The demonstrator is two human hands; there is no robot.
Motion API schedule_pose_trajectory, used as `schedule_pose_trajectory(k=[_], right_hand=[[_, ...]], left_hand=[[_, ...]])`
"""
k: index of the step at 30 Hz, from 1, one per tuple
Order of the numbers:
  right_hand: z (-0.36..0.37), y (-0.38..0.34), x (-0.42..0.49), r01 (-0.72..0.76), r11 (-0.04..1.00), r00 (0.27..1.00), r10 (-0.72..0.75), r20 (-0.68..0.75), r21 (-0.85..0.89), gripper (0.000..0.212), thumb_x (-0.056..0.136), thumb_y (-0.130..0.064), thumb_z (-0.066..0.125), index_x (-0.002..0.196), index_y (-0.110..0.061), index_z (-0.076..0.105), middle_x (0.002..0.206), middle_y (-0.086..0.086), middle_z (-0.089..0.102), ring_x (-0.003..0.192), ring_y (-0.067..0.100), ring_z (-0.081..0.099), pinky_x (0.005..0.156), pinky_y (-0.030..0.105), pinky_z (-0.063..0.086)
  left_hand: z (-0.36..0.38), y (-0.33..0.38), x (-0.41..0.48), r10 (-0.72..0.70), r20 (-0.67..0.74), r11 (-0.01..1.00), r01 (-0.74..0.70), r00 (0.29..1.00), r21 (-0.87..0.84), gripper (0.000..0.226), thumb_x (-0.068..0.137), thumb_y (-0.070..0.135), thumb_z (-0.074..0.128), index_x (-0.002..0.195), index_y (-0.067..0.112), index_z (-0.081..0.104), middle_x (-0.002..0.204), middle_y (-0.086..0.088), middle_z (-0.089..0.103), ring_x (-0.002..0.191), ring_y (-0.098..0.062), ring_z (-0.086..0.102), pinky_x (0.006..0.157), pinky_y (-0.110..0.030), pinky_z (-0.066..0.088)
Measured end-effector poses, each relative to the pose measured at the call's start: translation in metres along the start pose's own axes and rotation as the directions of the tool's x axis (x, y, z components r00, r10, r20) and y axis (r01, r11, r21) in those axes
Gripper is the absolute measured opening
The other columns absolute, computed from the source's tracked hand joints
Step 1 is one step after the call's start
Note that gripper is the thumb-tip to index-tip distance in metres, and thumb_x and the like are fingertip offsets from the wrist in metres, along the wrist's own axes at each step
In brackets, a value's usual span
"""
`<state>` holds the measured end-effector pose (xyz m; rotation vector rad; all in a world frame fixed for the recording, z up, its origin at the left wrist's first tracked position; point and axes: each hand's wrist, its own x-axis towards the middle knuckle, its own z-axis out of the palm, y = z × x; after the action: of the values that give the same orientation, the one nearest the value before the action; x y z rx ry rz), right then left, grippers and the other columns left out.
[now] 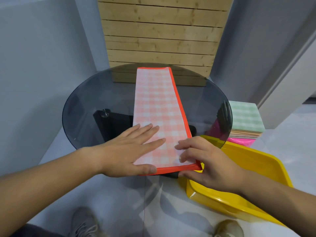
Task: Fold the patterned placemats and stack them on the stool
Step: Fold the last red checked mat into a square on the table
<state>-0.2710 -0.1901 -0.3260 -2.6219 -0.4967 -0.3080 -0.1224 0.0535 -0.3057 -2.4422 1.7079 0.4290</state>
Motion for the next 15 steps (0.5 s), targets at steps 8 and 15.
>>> schedule_pose_trajectory(k=[8,15], right_hand=[[-0.012,-0.003,0.010,-0.014,0.997,0.998,0.018,-0.052,0.079,0.022,0.092,-0.040,0.065,0.095,-0.018,0.071,0.107,-0.009,0.067,0.102,0.008,0.062,0.083,0.030,0.053],[-0.050,-0.014,0.058,-0.186,0.930,0.938,0.263,-0.224,0.317,0.024,0.086,-0.043,0.063,0.092,-0.022,0.072,0.087,-0.013,0.069,0.088,0.009,0.065,0.071,0.022,0.054]], left_hand=[[-0.014,-0.008,-0.007,-0.131,-0.139,0.749,0.006,0.982,-0.663,0.093,0.064,0.102,0.020,0.140,0.053,0.040,0.152,0.036,0.029,0.140,0.022,0.011,0.121,-0.019,0.011],[-0.032,-0.063,-0.018,-0.104,-0.073,0.382,-0.028,0.992,-0.924,0.106,0.055,0.084,0.073,0.142,0.029,0.050,0.143,0.011,0.057,0.138,-0.006,0.045,0.121,-0.038,0.024]])
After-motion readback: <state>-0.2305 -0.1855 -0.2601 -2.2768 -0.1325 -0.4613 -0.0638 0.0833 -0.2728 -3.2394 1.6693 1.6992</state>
